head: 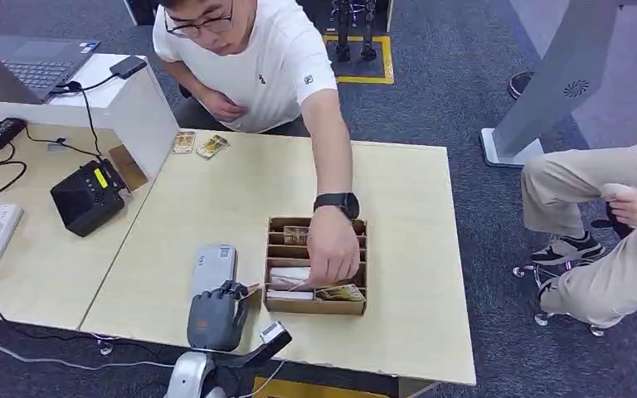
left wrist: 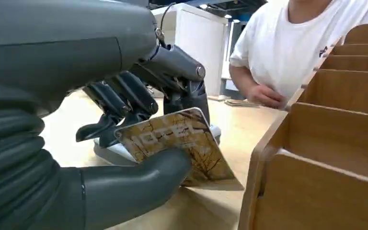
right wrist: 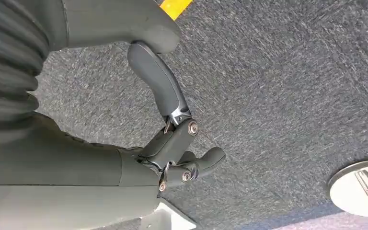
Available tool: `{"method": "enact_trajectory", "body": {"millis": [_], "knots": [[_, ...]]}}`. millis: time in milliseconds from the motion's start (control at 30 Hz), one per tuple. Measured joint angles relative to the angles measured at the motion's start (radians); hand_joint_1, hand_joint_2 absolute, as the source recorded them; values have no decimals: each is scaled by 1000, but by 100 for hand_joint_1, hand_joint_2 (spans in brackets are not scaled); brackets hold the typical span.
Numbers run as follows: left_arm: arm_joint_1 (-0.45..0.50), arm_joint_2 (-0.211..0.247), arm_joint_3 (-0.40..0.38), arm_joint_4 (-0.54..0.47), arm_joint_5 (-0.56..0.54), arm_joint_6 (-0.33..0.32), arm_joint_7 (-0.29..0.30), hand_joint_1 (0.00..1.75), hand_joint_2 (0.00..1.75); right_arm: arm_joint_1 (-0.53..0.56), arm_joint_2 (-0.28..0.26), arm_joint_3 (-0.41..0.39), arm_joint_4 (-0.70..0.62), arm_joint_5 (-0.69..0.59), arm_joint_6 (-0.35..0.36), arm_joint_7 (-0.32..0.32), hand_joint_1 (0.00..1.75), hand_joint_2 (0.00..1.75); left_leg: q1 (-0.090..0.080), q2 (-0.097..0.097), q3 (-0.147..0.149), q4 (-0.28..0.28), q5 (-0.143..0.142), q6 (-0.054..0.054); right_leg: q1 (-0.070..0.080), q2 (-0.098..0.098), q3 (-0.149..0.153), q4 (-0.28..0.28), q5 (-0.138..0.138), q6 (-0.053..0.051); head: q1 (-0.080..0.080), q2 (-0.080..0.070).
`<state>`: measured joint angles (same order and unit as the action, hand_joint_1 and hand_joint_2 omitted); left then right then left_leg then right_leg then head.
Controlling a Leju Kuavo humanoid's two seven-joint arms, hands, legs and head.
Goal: Pass the card to the sensor for recognition and then transmit it.
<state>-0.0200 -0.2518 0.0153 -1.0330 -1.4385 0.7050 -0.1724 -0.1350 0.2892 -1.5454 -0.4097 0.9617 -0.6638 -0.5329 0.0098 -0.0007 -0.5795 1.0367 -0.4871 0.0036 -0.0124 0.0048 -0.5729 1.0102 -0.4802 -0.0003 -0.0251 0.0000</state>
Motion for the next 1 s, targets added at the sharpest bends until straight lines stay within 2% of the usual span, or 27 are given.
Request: {"method": "enact_trajectory", "body": {"millis": [100,167,267,433,667,867,1000], "knots": [[0,0,-3,3,17,0,2,175,175,0,-1,0,1,0,0,0,0,175,0,0,0,0,0,0,0,0,0,0,0,0,0,0],[0,0,-5,3,57,0,-19,175,175,0,-1,0,1,0,0,1,0,175,0,0,0,0,0,0,0,0,0,0,0,0,0,0],[1,-8,-4,0,104,1,-81,175,175,1,-1,0,0,2,0,4,0,175,0,0,0,0,0,0,0,0,0,0,0,0,0,0],[10,-21,27,-43,230,0,-226,175,175,2,-1,0,-2,2,0,5,0,175,0,0,0,0,0,0,0,0,0,0,0,0,0,0],[20,-26,37,-156,507,0,-330,175,175,2,0,0,-8,8,0,15,0,175,0,0,0,0,0,0,0,0,-1,0,0,0,0,0],[23,-26,36,-257,599,0,-365,175,175,2,1,0,-14,24,0,23,0,175,0,1,0,0,0,0,0,1,-1,0,0,0,0,0],[14,-21,19,-304,633,-2,-337,175,175,2,1,0,-14,40,0,21,0,175,0,1,0,0,0,0,0,1,-1,0,0,0,0,0]]}}
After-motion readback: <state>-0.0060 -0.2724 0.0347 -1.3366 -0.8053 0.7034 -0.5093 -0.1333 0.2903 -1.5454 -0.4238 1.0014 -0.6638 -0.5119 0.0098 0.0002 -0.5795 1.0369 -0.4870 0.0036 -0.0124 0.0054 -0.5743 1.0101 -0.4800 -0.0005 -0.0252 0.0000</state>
